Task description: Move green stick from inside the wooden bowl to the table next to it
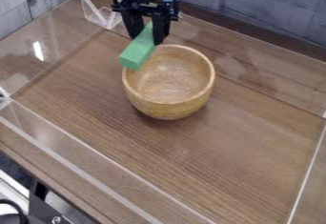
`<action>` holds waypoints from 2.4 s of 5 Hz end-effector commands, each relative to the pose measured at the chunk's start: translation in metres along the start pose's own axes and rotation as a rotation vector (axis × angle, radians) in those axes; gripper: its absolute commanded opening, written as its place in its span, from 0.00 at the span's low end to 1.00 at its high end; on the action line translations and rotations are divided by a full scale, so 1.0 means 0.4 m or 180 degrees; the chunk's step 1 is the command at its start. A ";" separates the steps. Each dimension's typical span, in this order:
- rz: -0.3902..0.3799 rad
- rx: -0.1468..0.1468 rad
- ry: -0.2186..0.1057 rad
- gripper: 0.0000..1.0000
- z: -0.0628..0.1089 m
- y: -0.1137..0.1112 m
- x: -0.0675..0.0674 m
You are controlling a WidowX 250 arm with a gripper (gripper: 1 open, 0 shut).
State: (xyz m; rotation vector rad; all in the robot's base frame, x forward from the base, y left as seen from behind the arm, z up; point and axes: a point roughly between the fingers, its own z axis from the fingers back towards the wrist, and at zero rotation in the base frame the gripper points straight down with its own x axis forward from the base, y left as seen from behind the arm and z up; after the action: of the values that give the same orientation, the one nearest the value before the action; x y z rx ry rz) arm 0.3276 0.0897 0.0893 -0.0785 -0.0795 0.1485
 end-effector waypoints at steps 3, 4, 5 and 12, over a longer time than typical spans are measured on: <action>0.0062 0.0015 -0.0109 0.00 -0.022 0.008 -0.031; -0.0036 0.0001 -0.0094 0.00 -0.017 0.008 -0.038; -0.0134 -0.0013 -0.0080 0.00 -0.013 0.007 -0.044; -0.0170 -0.0034 0.0006 0.00 -0.065 0.053 -0.055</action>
State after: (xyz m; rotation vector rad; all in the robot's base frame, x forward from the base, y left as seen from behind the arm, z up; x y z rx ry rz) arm 0.3073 0.1033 0.0613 -0.0884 -0.0864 0.0964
